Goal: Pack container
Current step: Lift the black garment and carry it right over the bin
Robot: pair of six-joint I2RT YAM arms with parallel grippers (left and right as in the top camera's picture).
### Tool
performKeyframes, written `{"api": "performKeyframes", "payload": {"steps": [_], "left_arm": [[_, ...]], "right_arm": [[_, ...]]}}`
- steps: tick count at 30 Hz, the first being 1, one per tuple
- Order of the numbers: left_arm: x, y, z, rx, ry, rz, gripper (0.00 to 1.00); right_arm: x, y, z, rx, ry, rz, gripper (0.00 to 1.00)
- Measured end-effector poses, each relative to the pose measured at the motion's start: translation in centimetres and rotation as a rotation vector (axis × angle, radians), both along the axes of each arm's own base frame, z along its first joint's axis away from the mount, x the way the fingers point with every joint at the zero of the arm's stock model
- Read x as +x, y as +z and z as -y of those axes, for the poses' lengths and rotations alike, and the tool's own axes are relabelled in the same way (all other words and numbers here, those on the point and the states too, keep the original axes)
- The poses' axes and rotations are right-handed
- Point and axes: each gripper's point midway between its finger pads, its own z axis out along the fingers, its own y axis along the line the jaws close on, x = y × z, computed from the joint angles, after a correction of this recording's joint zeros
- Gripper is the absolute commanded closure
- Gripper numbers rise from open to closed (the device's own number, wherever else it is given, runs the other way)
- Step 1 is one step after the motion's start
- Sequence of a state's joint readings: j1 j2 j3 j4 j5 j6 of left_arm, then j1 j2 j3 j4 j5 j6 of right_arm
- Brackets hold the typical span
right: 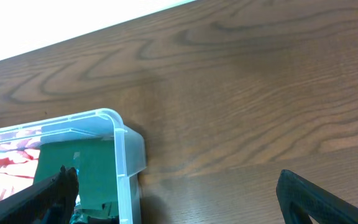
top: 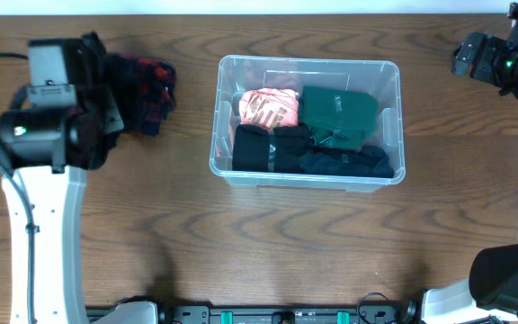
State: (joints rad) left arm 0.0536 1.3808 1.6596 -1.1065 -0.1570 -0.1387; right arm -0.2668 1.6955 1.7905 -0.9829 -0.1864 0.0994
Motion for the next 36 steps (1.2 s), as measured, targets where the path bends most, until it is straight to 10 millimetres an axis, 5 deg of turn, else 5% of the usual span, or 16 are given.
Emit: {"api": "performKeyframes", "payload": {"steps": [13, 22, 29, 36], "left_arm": [[2.8, 9.6, 10.3, -0.503, -0.344, 0.327, 0.94], [1.9, 15.3, 19.9, -0.860, -0.593, 0.411, 0.94], [0.1, 15.1, 27.4, -1.049, -0.711, 0.268, 0.94], [1.2, 12.6, 34.3, -1.163, -0.766, 0.133, 0.94]], "right_arm": [[0.0, 0.0, 0.0, 0.000, 0.000, 0.000, 0.01], [0.0, 0.0, 0.0, 0.000, 0.000, 0.000, 0.01], [0.0, 0.0, 0.0, 0.000, 0.000, 0.000, 0.01], [0.0, 0.0, 0.0, 0.000, 0.000, 0.000, 0.01]]}}
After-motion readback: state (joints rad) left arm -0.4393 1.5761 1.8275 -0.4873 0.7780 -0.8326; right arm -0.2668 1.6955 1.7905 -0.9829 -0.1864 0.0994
